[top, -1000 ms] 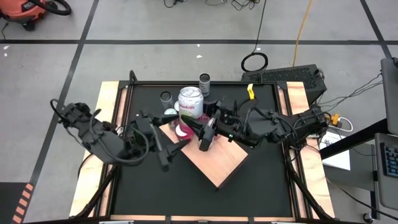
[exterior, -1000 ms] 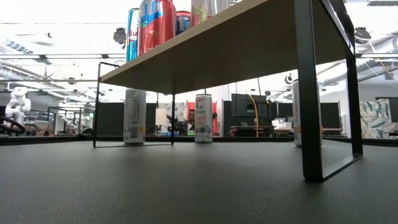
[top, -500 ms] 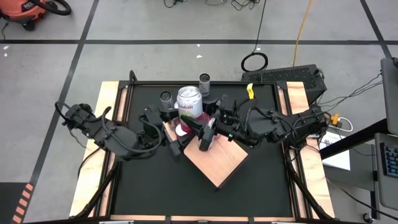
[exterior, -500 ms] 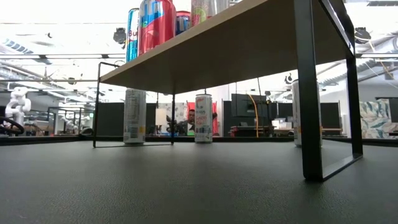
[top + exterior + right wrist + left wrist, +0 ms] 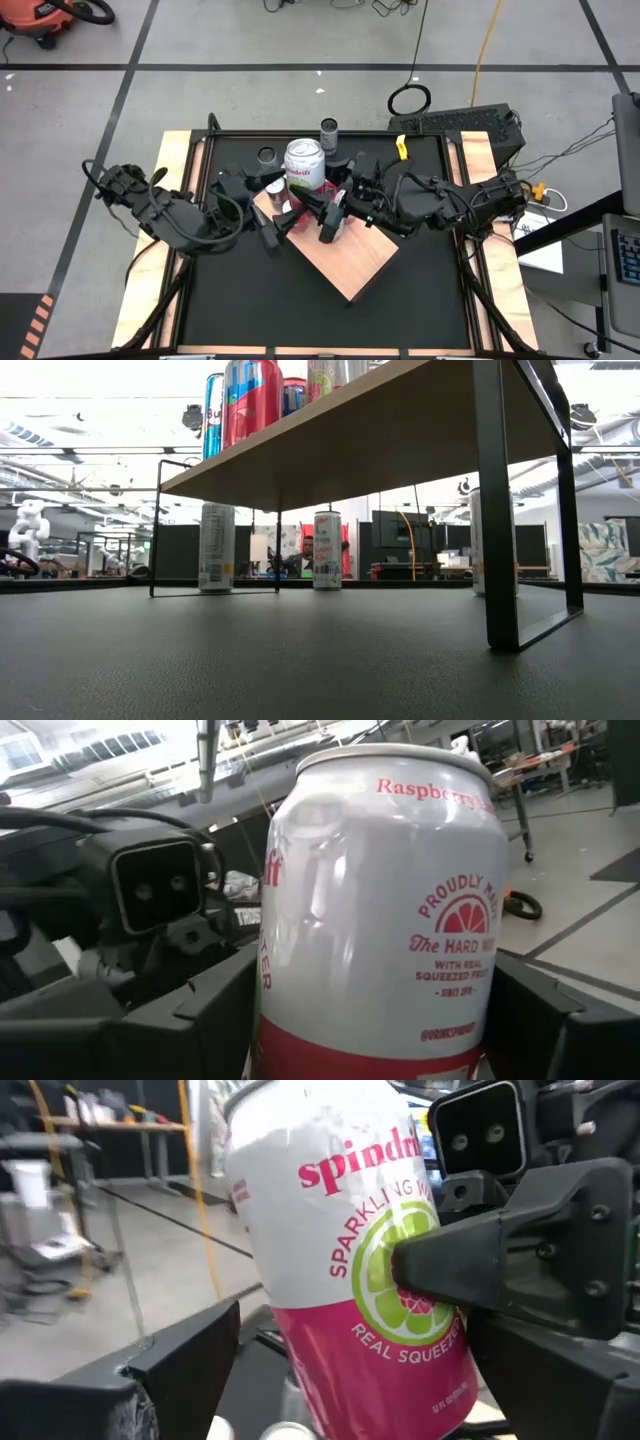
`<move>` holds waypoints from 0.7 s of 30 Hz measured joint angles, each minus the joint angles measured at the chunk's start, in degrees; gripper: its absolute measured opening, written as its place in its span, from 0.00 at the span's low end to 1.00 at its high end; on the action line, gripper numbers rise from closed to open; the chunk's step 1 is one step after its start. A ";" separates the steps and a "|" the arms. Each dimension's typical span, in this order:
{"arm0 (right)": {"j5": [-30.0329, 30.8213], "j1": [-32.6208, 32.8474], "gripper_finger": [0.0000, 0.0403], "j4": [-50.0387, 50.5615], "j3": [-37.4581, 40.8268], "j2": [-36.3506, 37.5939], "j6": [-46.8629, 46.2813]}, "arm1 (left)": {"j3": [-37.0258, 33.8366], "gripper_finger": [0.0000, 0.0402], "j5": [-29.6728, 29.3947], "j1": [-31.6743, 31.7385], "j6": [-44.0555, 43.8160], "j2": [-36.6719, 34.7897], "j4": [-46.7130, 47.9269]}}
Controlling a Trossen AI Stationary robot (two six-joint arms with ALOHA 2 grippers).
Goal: Place canned beverage on shelf
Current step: Put the pink soda can on the shelf aligned with the other pink soda cans
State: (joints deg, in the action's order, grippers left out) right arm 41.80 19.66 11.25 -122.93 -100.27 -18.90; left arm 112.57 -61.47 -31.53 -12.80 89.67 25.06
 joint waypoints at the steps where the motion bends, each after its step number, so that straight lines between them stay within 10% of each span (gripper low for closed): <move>1: -0.13 -0.04 0.69 0.02 0.00 0.00 0.02 | 0.00 0.97 0.94 0.23 -1.13 0.08 0.11; 21: -0.35 -0.15 0.69 1.14 0.07 0.07 2.69 | 0.09 0.90 10.49 3.87 -10.53 2.08 3.39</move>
State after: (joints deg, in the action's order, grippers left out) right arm 41.45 19.51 12.39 -122.87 -100.20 -16.21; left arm 112.66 -50.98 -27.66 -23.33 91.74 28.45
